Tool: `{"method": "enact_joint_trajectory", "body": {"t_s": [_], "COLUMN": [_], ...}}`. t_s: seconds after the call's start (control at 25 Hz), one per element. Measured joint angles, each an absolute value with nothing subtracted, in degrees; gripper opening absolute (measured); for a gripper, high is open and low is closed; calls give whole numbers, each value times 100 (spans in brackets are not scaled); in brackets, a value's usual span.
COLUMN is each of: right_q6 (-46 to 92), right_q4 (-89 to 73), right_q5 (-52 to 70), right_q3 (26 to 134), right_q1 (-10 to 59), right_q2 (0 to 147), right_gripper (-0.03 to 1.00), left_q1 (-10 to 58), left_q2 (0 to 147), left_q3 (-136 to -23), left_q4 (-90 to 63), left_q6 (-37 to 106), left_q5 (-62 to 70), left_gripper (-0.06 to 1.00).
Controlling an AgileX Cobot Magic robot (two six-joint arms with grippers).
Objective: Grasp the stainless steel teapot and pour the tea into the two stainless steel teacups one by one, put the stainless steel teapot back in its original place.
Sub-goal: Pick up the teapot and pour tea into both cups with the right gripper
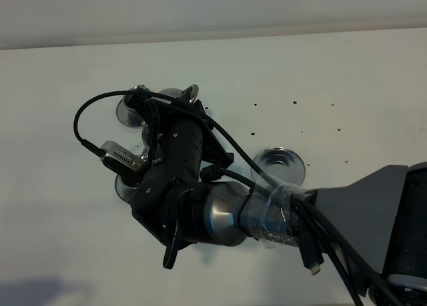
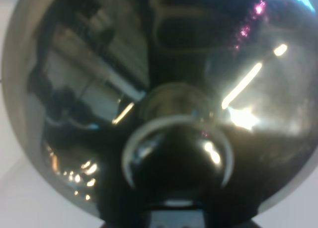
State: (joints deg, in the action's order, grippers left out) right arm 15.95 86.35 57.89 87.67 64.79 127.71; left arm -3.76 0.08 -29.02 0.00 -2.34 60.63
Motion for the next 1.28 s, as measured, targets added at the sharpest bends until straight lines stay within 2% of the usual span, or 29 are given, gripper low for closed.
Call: {"method": "enact_joint_trajectory", "body": {"t_s": [0.6,1.28], "right_q6": [1430,1123], "right_q4": [8612,6728], "right_q5": [5772,6229], "right_q3": [8767,9351], "right_q1": [6460,6419], "right_q2": [12771,12776], "right_gripper": [18,18], "left_q1": [-376,-376], "left_q2": [8,8], "left_q3": [-2902,-2902], "left_q4": [0,0], "left_q6": [-228,-228], "left_q5": [6063,6063], "left_gripper": [38,38]}}
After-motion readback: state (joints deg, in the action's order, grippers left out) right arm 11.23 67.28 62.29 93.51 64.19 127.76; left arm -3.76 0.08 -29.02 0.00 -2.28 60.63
